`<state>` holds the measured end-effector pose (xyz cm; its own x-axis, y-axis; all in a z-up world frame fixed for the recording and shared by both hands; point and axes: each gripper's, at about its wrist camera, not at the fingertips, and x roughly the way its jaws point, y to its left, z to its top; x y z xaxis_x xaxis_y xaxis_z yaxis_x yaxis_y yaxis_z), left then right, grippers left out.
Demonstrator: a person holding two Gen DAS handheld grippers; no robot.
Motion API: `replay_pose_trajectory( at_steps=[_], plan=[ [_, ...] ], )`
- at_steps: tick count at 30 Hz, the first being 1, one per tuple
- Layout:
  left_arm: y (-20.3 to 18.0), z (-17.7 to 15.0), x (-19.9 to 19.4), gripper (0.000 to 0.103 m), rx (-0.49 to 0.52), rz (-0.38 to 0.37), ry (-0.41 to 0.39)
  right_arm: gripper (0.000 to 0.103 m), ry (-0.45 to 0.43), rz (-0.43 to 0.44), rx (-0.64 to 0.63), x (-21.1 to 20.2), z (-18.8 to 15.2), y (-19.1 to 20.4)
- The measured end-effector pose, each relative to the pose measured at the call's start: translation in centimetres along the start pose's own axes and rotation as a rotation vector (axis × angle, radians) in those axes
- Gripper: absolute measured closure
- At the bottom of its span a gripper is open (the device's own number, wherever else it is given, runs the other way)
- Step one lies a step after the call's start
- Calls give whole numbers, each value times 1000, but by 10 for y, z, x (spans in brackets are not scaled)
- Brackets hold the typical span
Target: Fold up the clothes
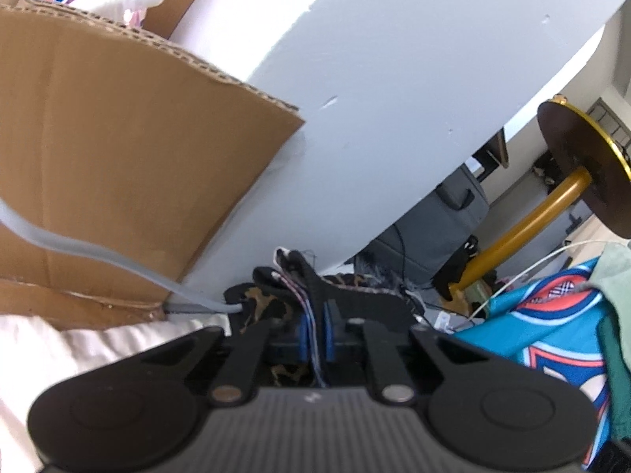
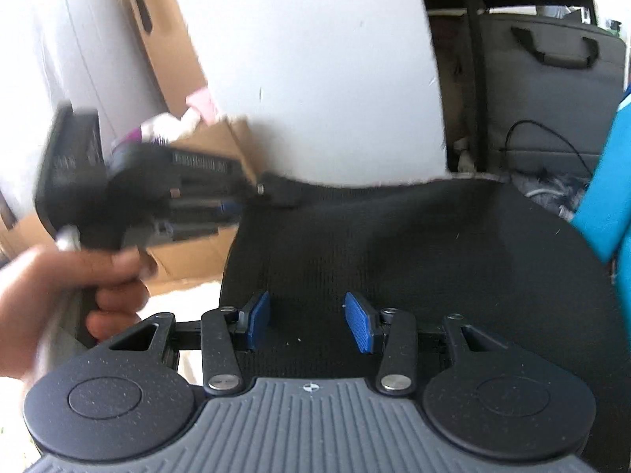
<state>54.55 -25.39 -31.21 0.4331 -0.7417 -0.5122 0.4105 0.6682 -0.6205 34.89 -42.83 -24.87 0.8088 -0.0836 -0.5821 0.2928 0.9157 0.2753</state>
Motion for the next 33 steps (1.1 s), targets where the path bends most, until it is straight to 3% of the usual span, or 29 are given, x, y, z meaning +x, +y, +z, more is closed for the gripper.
replay_pose_trajectory(
  at_steps=[10, 19, 29, 33],
  plan=[
    [10, 1, -6, 94, 47, 50, 4, 55, 19, 2, -17, 19, -9, -2],
    [5, 0, -37, 94, 96, 157, -41, 55, 38, -13, -53, 23, -7, 4],
    [-42, -40, -51, 94, 226, 14, 39, 55, -44, -39, 1, -21, 2, -15],
    [-53, -62, -43, 101, 272, 29, 93, 55, -55, -120, 24, -34, -6, -43]
  ],
)
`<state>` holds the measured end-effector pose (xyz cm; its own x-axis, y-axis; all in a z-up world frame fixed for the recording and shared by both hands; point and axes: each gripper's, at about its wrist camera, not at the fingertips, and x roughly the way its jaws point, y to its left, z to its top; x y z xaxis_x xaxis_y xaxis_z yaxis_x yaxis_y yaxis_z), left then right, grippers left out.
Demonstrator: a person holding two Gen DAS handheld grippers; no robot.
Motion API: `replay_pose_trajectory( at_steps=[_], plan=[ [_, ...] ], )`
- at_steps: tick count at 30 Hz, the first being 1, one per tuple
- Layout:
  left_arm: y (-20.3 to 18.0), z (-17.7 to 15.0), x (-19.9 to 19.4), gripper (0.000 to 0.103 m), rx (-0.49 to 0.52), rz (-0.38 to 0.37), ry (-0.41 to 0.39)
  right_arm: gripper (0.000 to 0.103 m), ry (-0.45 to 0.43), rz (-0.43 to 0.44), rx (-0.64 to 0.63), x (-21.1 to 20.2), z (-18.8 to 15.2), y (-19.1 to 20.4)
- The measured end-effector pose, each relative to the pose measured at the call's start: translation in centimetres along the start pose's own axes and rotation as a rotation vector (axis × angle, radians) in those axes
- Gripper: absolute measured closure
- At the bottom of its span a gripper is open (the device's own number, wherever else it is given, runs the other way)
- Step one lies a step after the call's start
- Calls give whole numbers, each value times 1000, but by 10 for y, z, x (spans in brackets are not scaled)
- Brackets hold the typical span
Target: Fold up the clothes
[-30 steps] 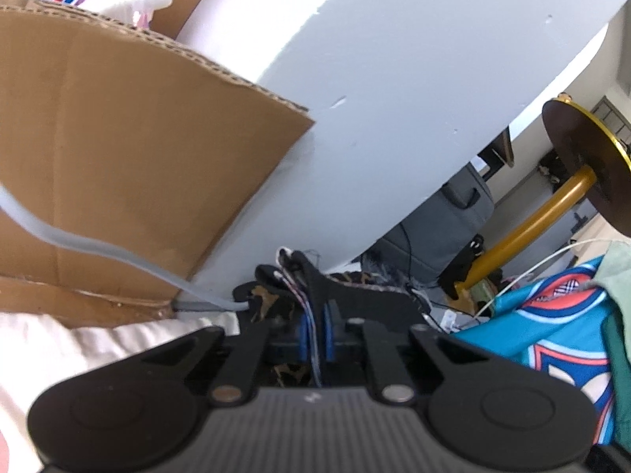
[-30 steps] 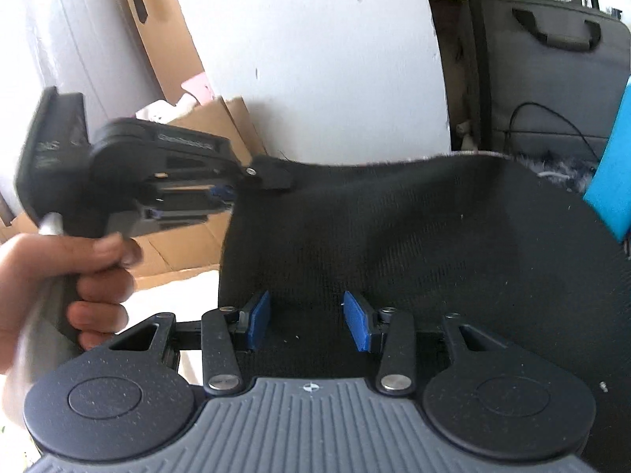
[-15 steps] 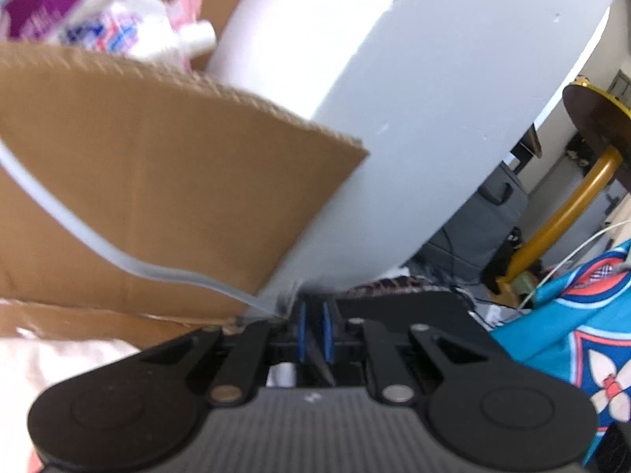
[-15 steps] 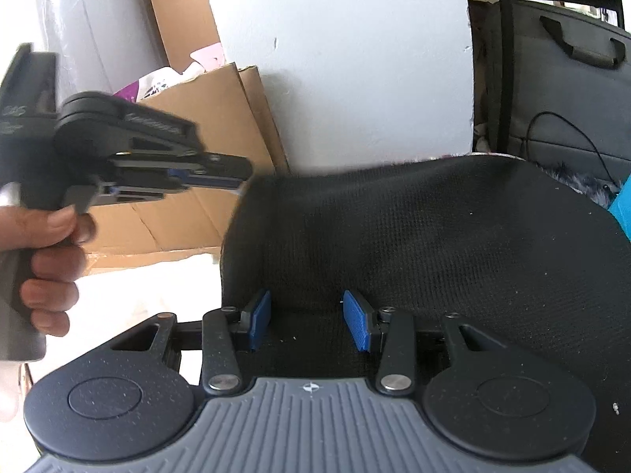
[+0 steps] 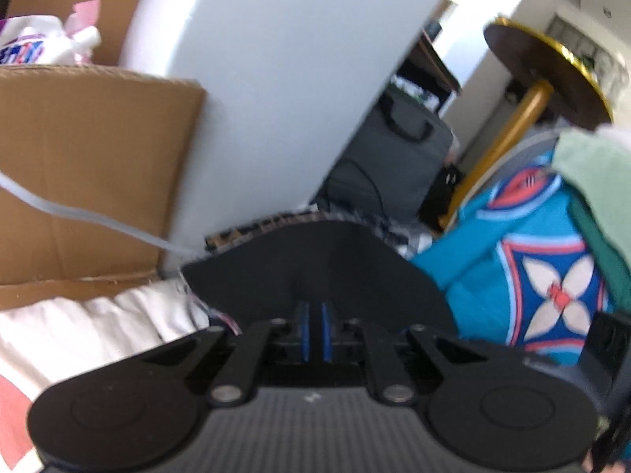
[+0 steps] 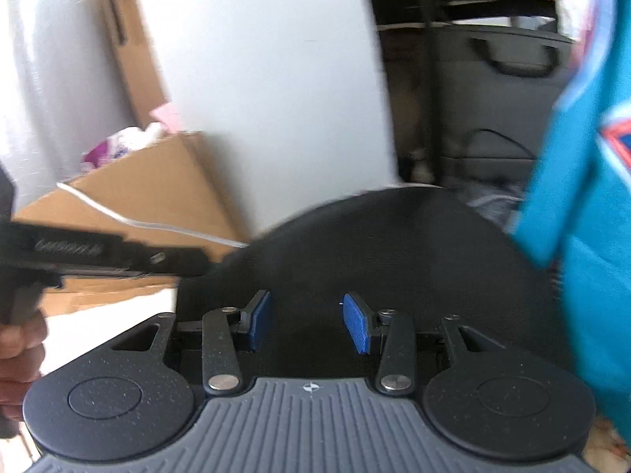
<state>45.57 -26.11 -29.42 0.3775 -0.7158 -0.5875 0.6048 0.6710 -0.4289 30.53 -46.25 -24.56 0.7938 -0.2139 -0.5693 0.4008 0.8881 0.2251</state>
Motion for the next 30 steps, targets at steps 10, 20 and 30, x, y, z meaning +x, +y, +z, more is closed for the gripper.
replay_pose_trajectory(
  at_steps=[10, 20, 30],
  plan=[
    [8, -9, 28, 102, -30, 77, 66, 55, 38, -159, 44, -15, -32, -79],
    [-13, 0, 32, 101, 44, 195, 121, 55, 60, -200, 81, -33, -52, -106],
    [-37, -4, 6, 102, 56, 173, 88, 55, 77, -174, 139, -58, -58, -116]
  ],
)
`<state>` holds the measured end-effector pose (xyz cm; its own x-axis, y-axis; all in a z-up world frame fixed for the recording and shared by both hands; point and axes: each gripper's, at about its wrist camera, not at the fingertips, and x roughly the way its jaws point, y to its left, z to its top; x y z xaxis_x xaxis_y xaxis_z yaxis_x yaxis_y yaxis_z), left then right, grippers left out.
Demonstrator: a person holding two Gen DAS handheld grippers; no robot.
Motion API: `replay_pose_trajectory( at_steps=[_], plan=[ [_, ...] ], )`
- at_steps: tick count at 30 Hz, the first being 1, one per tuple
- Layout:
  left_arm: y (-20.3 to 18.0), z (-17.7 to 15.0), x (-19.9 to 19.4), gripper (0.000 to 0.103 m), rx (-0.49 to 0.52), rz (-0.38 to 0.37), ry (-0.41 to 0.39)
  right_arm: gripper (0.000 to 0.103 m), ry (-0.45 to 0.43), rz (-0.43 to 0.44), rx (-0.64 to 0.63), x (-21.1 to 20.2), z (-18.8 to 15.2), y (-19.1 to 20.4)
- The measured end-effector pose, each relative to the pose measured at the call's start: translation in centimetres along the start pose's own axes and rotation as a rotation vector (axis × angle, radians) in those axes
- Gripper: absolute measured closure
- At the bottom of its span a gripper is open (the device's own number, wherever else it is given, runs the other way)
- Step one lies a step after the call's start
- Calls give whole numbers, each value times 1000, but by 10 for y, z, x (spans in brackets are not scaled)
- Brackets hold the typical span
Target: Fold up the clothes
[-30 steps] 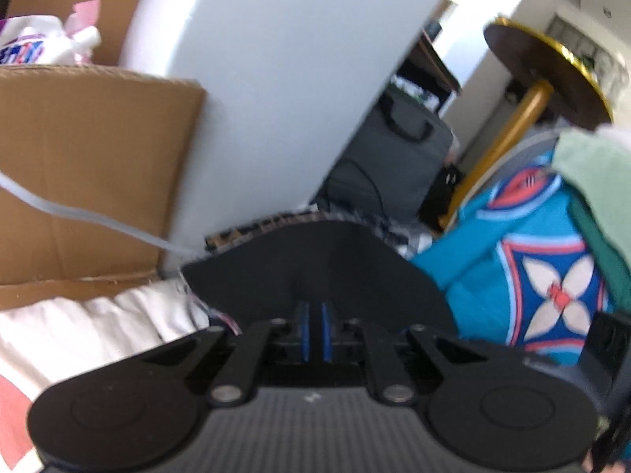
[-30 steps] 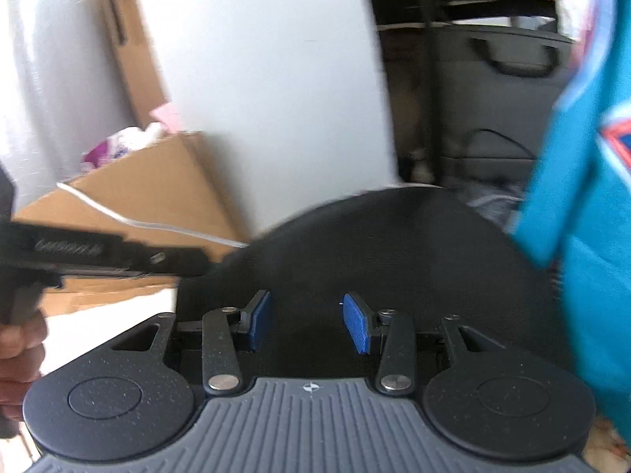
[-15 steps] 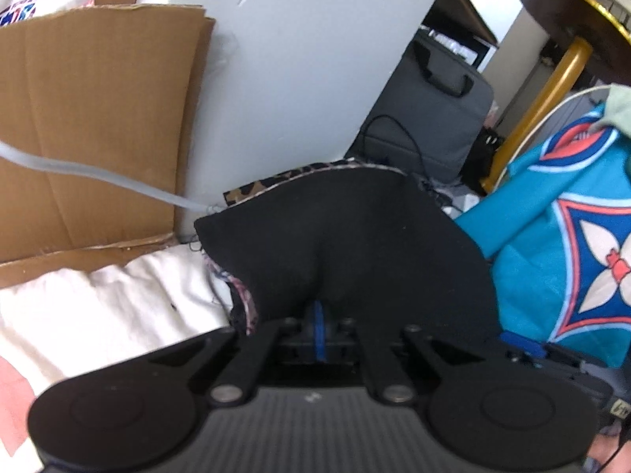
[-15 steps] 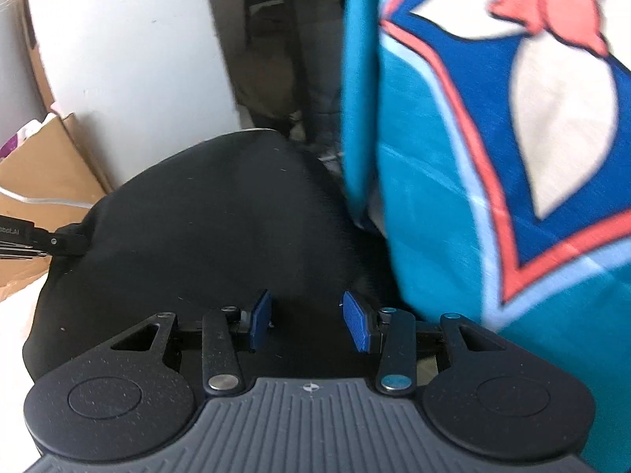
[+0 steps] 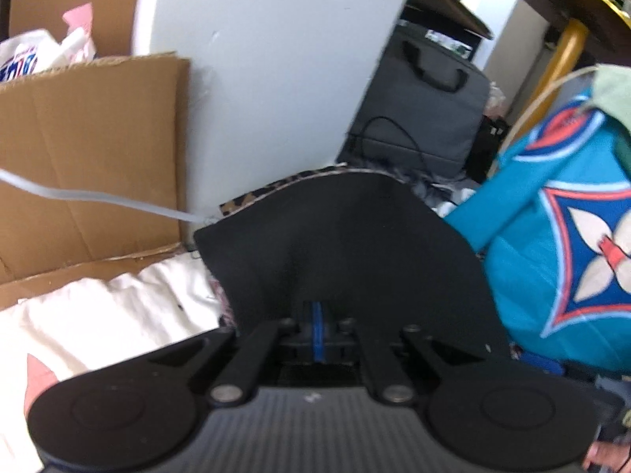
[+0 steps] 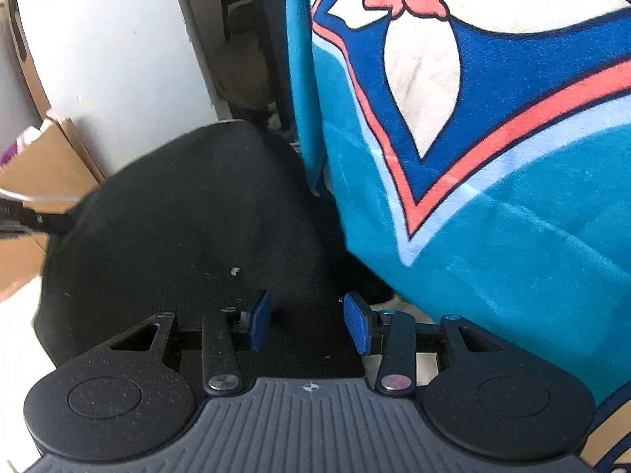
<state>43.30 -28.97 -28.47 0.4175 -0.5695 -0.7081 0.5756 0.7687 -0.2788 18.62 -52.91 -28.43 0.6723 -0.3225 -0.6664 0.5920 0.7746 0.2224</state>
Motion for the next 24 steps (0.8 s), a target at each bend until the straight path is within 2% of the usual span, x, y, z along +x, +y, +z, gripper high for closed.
replay_pose_trajectory(
  at_steps=[2, 6, 8, 10, 14, 17, 20, 22, 24],
  plan=[
    [-3, -5, -3, 102, -13, -7, -3, 55, 1, 26, 4, 1, 1, 4],
    [-9, -12, 8, 102, 13, 44, 58, 54, 20, 69, -5, 6, -1, 14],
    [-4, -11, 14, 102, -32, 36, 76, 53, 32, 75, -23, 11, -2, 18],
    [1, -10, 15, 101, -77, 31, 83, 53, 53, 70, -32, 17, -3, 20],
    [-8, -12, 8, 101, -24, 79, 121, 53, 86, 29, -31, 13, -4, 22],
    [-11, -13, -3, 101, 2, 95, 149, 53, 110, -2, 20, 5, 1, 18],
    [-12, -13, -21, 95, -25, 82, 161, 45, 105, -2, 31, -10, 10, 18],
    [-14, -11, -34, 82, -37, 91, 167, 28, 109, 4, 25, -20, 19, 18],
    [-16, -8, -49, 20, -54, 105, 168, 20, 133, 9, 33, -27, 29, 20]
  ],
)
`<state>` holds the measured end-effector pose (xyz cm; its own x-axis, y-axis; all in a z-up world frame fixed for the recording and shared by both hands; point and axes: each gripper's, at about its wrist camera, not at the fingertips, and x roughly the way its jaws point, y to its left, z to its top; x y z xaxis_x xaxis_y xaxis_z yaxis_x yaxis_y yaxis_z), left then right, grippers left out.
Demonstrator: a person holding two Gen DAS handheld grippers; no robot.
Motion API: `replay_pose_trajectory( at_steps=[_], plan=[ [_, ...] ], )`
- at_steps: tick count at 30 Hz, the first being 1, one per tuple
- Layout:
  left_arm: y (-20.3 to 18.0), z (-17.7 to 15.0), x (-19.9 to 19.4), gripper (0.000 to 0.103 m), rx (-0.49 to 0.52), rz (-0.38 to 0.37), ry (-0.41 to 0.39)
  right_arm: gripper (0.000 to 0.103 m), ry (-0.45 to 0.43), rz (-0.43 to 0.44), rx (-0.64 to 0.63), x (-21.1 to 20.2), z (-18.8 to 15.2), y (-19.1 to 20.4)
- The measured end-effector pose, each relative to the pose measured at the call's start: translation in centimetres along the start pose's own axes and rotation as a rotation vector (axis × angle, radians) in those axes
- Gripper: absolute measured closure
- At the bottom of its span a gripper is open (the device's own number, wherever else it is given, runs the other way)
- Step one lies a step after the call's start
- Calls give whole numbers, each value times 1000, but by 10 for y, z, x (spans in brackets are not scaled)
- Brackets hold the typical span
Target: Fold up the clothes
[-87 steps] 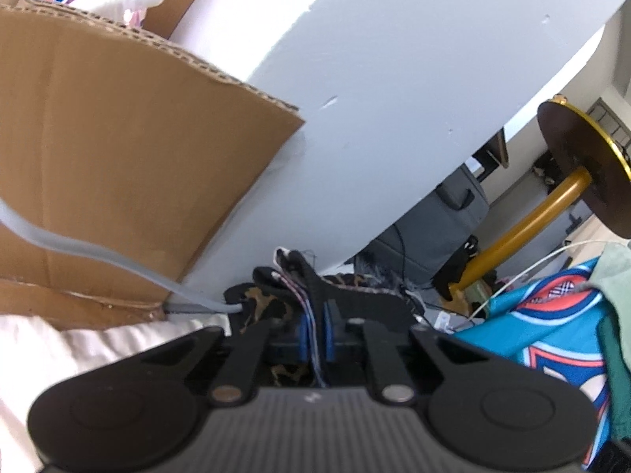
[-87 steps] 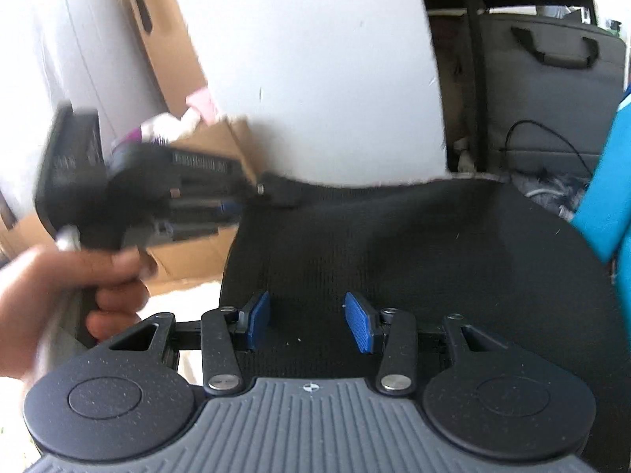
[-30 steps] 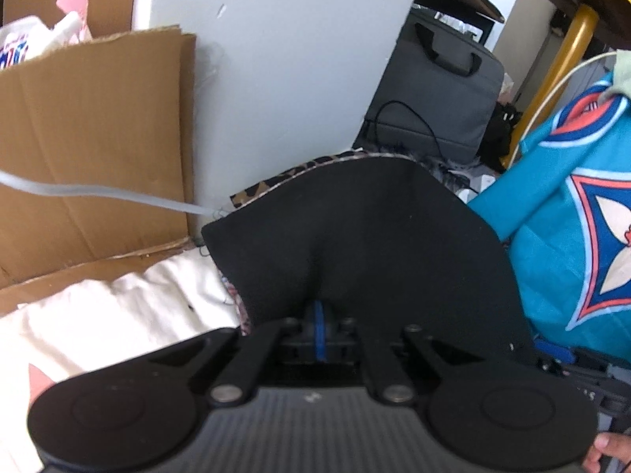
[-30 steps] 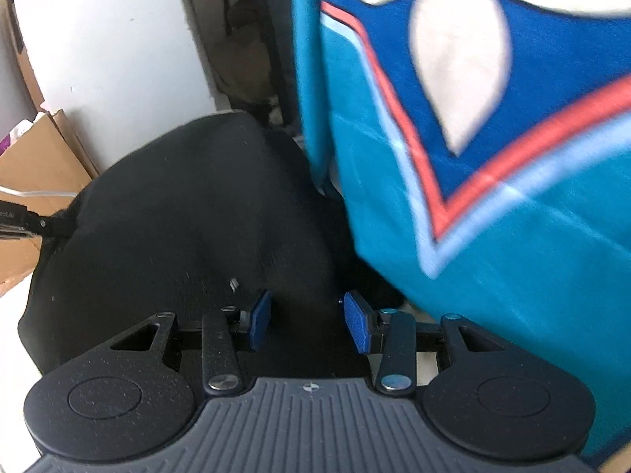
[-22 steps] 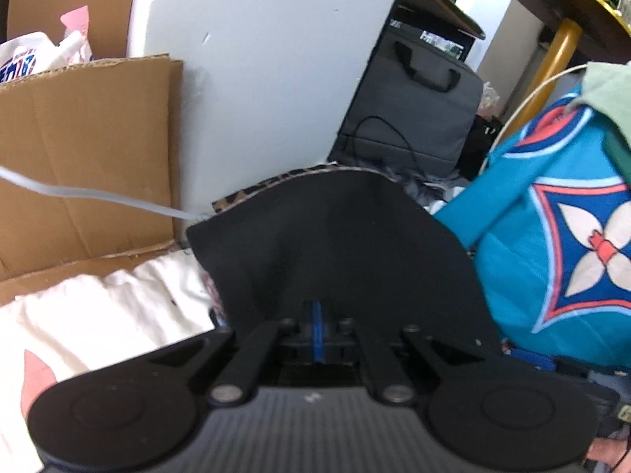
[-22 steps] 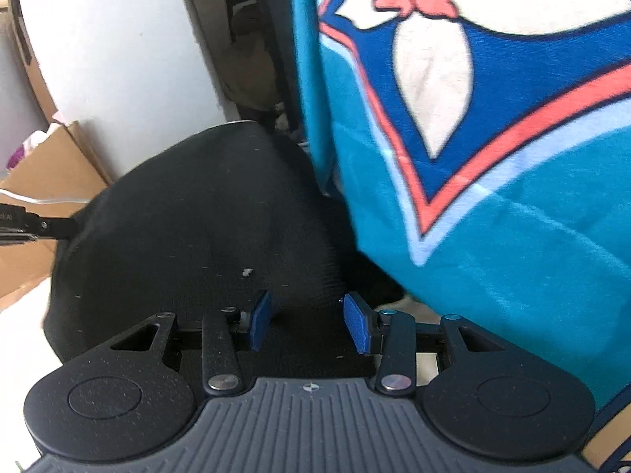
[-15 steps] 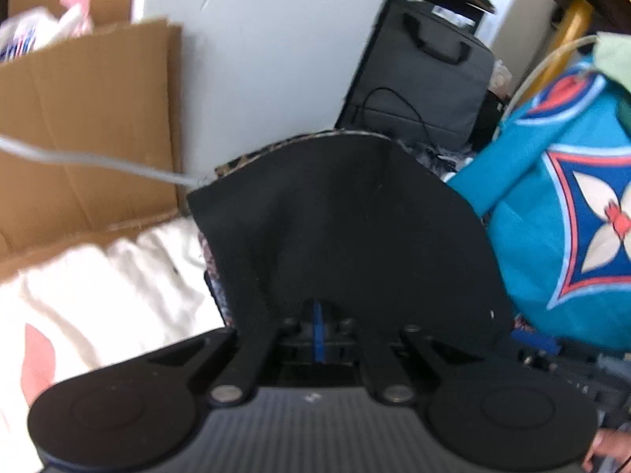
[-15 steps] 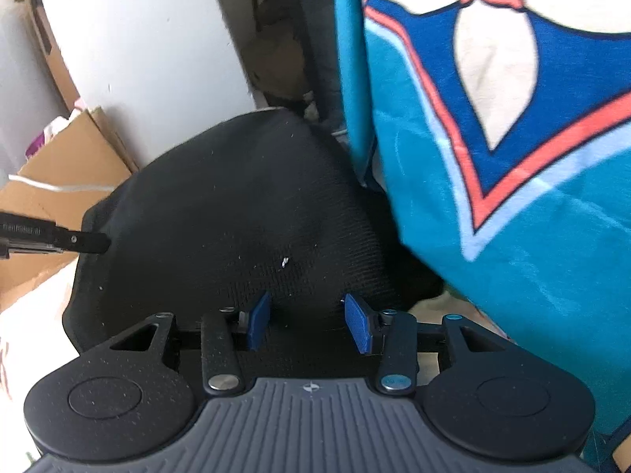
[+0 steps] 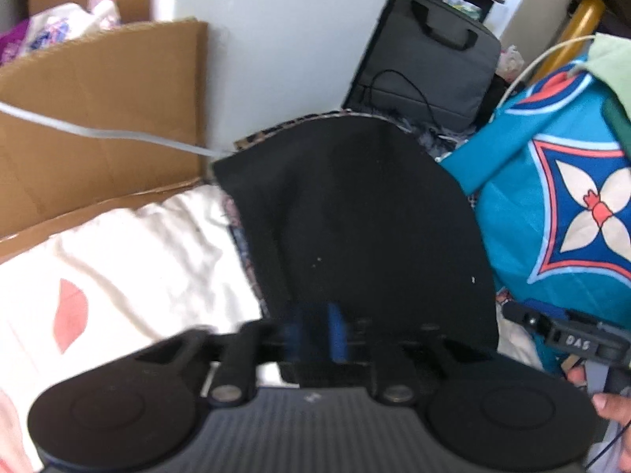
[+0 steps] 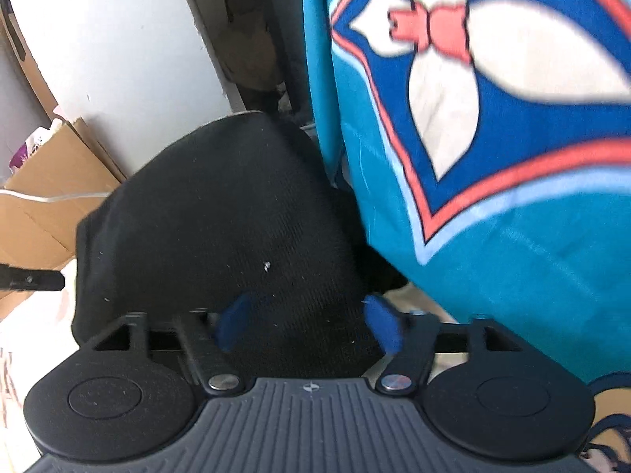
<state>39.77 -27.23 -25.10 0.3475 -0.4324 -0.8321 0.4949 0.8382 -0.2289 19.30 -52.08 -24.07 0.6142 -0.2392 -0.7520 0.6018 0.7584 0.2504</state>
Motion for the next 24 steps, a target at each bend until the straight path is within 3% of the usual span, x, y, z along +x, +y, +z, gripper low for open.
replay_pose_trajectory(
  at_steps=[2, 6, 9, 11, 18, 24],
  plan=[
    [0, 2, -18, 5, -20, 12, -7, 11, 38, 16, 8, -7, 9, 4],
    [4, 13, -57, 0, -58, 6, -4, 0, 68, 40, -42, -29, 25, 21],
    [3, 22, -90, 0, -50, 47, -24, 0, 84, 40, -87, -44, 32, 35],
    [3, 28, -109, 0, -53, 108, 9, 0, 106, 29, -104, -51, 35, 41],
    [12, 39, -184, 0, -125, 106, 35, 0, 179, 25, -1, -98, 40, 46],
    [16, 30, -245, 0, -155, 126, -1, 0, 166, 23, 23, -144, 35, 49]
  ],
)
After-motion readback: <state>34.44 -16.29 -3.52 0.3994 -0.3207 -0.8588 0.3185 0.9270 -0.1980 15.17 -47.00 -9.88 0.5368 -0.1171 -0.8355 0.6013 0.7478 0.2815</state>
